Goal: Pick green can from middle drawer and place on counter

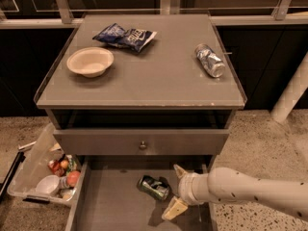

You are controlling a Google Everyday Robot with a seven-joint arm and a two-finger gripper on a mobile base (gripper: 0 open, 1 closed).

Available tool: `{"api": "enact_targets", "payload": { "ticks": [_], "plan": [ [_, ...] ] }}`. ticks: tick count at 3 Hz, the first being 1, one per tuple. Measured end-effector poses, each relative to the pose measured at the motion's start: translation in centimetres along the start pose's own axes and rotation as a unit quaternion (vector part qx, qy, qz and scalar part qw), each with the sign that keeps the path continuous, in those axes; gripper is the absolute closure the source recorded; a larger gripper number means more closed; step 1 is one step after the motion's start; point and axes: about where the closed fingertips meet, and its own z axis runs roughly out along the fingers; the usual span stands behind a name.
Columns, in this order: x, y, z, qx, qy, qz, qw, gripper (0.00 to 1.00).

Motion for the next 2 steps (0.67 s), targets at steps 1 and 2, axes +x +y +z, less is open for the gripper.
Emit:
{"api": "enact_targets", "payload": {
  "ticks": [1,2],
  "plan": [
    [0.9,0.5,3.3,-0.009,-0.024,0.022,0.9994,0.00],
    [1.4,0.6,6.1,-0.012,-0.049,0.048,0.9976,0.00]
  ]
}}
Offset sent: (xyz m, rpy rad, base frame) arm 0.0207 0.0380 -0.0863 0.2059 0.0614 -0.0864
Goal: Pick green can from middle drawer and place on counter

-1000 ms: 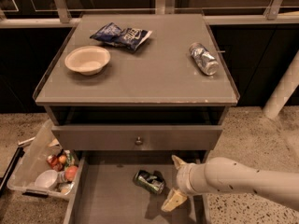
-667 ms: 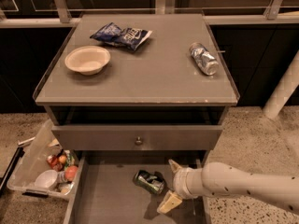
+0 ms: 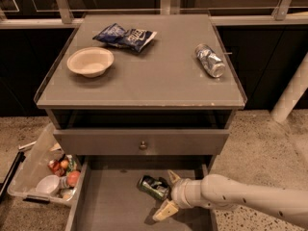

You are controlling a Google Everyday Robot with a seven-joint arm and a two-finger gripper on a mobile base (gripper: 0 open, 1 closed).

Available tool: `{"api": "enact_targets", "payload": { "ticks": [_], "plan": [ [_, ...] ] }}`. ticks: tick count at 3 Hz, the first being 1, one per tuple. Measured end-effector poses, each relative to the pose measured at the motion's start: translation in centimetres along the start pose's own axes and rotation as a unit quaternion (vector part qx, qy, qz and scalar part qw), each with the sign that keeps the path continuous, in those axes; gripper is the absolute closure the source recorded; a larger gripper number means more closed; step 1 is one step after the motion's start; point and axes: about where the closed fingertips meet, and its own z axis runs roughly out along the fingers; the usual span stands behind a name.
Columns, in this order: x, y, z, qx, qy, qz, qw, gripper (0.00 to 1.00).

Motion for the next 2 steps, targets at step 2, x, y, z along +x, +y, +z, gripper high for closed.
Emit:
{"api": "enact_targets", "payload": {
  "ticks": [2],
  "plan": [
    [1.3,-1.6,4.5,0.026,-0.014,0.037,0.9989,0.00]
  ]
}}
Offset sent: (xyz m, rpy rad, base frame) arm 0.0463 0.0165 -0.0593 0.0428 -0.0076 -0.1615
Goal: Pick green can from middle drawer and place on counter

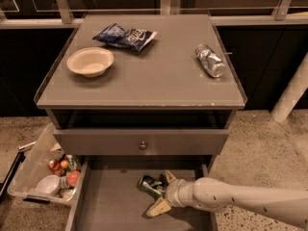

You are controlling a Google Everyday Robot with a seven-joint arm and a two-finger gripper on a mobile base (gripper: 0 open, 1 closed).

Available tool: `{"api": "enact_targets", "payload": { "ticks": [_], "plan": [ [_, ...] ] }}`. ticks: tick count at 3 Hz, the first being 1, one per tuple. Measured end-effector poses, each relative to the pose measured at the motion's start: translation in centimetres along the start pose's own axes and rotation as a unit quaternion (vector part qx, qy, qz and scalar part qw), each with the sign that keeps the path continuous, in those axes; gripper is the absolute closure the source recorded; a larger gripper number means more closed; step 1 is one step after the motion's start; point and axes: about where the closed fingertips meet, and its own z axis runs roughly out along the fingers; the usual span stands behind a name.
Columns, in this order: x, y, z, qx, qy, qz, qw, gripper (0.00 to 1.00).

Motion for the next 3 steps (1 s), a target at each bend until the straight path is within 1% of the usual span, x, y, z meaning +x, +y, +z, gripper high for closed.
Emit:
{"api": "enact_targets", "payload": {
  "ticks": [1,2,3],
  "plan": [
    [0.04,-0.13,0.20,0.003,-0.001,0.001,1.0000,0.00],
    [0.04,-0.13,0.20,0.003,-0.001,0.001,1.0000,0.19],
    [0.04,-0.13,0.20,0.003,-0.001,0.001,1.0000,0.42]
  ]
}}
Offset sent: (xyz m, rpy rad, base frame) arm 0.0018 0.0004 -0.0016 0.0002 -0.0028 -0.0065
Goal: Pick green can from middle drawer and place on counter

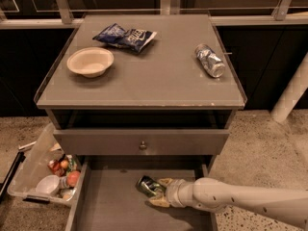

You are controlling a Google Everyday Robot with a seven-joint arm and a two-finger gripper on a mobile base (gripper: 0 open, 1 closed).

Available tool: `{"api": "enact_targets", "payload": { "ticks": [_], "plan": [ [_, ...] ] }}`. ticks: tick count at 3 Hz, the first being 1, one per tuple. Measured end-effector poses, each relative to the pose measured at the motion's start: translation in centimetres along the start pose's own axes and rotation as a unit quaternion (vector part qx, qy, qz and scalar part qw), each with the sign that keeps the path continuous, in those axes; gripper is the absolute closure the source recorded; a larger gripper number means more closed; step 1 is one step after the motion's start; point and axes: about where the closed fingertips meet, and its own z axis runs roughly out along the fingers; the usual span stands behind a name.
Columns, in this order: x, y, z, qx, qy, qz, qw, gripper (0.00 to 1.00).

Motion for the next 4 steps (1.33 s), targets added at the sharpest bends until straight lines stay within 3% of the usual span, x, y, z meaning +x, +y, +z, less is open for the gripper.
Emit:
{"api": "enact_targets", "payload": {
  "ticks": [2,3,4],
  "plan": [
    [0.0,0.0,0.0,0.000,0.000,0.000,1.0000,0.89],
    [0.0,0.0,0.0,0.000,0.000,0.000,1.0000,1.00],
    [-0.7,0.6,-1.1,-0.010,0.003,-0.009,0.9999,1.00]
  ]
}}
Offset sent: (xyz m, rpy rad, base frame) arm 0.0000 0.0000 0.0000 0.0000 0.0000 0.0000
